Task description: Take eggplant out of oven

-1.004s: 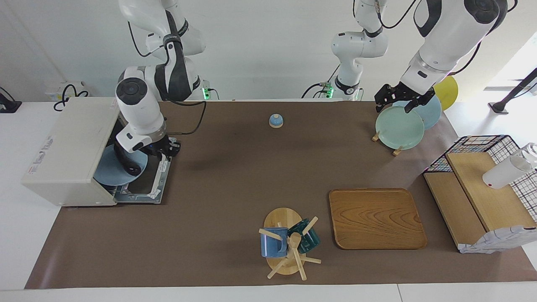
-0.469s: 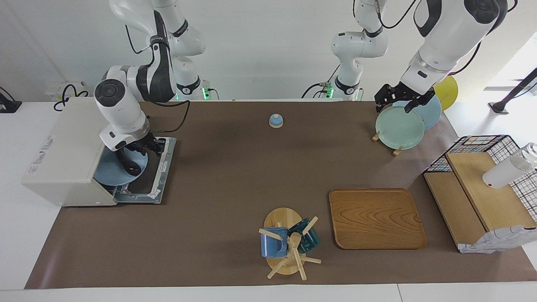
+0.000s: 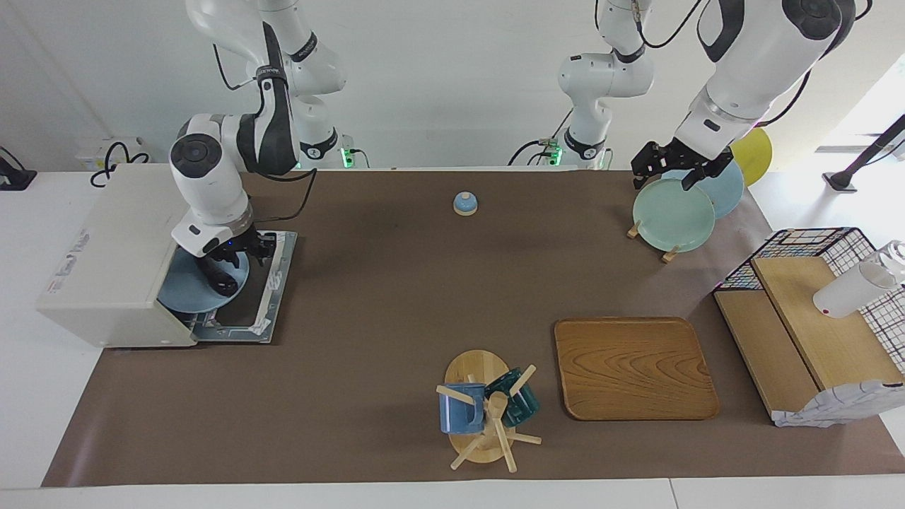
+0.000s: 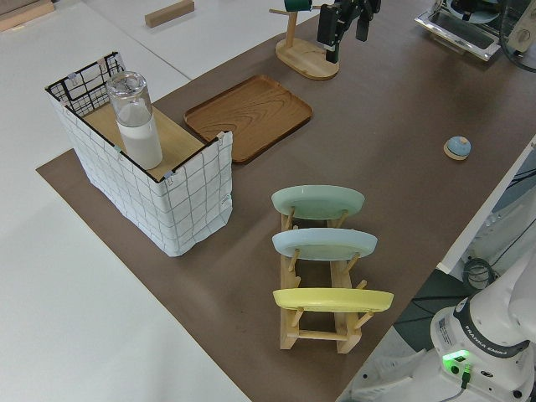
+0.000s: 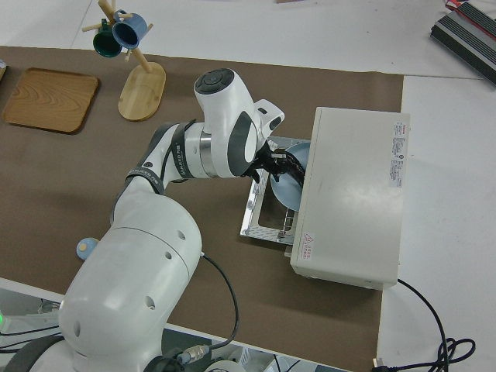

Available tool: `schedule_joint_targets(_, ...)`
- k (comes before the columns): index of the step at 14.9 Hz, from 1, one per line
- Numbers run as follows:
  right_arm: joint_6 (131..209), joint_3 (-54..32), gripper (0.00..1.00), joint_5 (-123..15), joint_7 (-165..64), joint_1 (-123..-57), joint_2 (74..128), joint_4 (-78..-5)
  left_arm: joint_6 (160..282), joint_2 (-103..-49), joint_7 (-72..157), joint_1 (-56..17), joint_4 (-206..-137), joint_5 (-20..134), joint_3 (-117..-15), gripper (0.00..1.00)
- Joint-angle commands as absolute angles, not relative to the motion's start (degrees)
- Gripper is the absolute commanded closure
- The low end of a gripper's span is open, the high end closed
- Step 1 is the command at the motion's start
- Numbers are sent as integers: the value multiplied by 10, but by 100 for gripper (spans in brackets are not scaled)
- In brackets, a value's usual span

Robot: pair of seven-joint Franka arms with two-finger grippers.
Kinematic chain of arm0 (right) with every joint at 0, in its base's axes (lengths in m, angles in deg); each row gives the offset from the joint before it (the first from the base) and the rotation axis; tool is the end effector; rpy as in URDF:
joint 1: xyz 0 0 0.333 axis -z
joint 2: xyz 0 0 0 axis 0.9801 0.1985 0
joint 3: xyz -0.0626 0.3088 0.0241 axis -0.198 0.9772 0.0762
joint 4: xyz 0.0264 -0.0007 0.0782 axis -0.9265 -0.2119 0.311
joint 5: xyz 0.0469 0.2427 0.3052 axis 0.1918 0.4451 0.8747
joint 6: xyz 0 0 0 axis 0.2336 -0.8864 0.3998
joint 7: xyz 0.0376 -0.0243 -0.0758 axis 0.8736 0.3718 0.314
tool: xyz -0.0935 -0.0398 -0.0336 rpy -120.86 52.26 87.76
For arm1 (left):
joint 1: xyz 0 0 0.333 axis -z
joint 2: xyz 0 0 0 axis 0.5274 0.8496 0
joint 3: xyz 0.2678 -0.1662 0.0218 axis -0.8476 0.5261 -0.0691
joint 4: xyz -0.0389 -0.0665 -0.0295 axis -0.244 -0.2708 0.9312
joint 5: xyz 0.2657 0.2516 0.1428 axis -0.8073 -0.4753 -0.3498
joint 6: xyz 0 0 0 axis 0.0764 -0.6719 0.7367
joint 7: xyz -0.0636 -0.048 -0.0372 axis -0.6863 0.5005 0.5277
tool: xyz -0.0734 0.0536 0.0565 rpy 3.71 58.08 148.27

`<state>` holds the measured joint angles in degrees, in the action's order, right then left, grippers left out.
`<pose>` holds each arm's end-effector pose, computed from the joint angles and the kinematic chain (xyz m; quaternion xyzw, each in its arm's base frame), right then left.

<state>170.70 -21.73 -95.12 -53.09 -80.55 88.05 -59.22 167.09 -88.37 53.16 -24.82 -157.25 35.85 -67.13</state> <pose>0.5369 -0.0243 0.3842 0.9921 0.0811 -0.0560 0.0772 0.5220 -0.0897 0.6023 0.9966 -0.0373 -0.0693 0.0262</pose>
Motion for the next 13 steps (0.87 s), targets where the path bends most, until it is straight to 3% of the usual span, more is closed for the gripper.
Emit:
schedule_joint_targets(1,1740,-214,54,-963,-513,-800,865,-621,1664,-893,530,-254,-1576,349,-667,0)
schedule_joint_targets(7,1772,-214,66,-986,-508,-800,855,-649,1664,-893,530,-254,-1576,349,-668,0)
schedule_joint_targets(13,1771,-213,100,-996,-505,-785,853,-653,1664,-893,530,-254,-1576,349,-667,0)
